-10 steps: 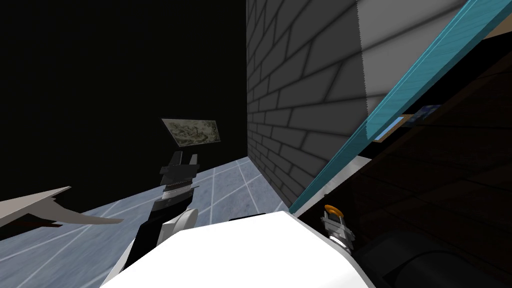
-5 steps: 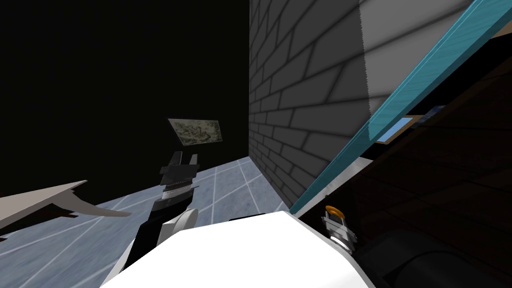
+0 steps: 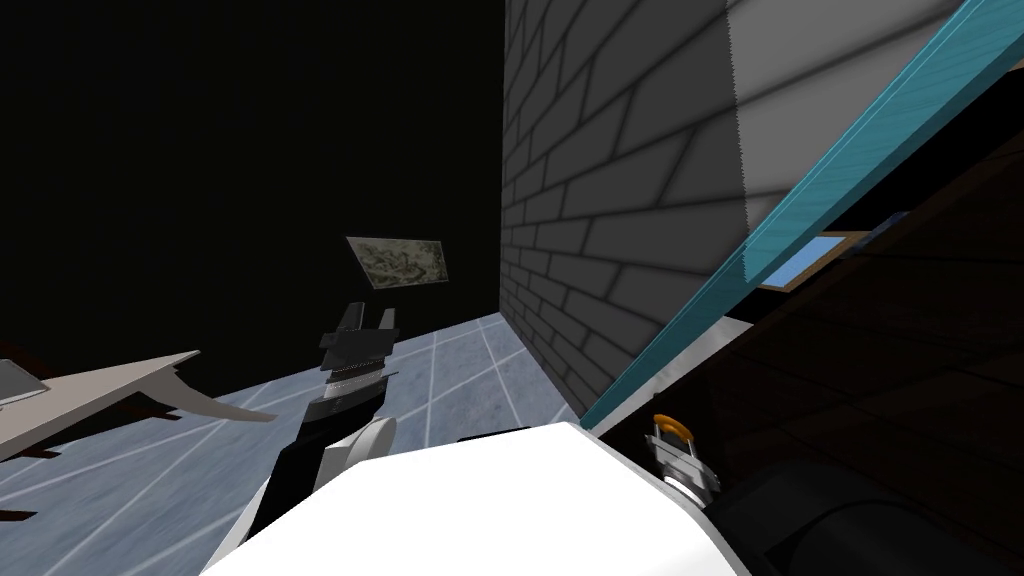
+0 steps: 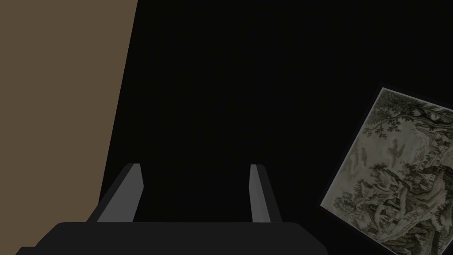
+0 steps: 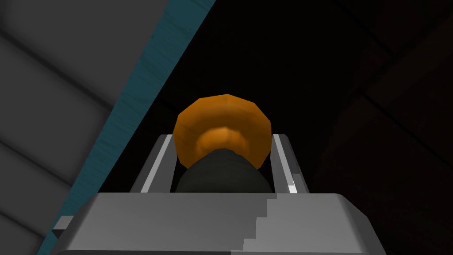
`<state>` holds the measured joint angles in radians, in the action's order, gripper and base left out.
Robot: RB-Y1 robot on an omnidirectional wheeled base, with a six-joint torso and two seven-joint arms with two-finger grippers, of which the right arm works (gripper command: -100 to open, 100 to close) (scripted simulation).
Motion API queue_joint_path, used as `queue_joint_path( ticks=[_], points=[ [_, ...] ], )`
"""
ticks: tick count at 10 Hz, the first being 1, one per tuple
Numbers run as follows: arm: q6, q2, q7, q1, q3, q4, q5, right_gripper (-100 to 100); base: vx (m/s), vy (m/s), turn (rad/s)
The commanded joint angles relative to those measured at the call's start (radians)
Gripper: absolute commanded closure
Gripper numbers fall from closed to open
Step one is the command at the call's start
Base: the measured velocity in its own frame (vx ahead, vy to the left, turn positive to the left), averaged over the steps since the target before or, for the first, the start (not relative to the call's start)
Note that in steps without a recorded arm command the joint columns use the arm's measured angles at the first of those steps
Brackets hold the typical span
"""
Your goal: Pull the door open
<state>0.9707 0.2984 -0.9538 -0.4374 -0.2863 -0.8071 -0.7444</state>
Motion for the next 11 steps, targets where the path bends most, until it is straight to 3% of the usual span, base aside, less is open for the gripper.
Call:
queue_joint_path(
  ticks=[1, 11],
  points=[
    [-0.007, -0.006, -0.038, 0.000, 0.003, 0.011, -0.003, 100, -0.027, 0.003, 0.033],
    [-0.001, -0.004, -0.293, -0.006, -0.001, 0.019, -0.024, 100, -0.022, 0.002, 0.042]
  ],
)
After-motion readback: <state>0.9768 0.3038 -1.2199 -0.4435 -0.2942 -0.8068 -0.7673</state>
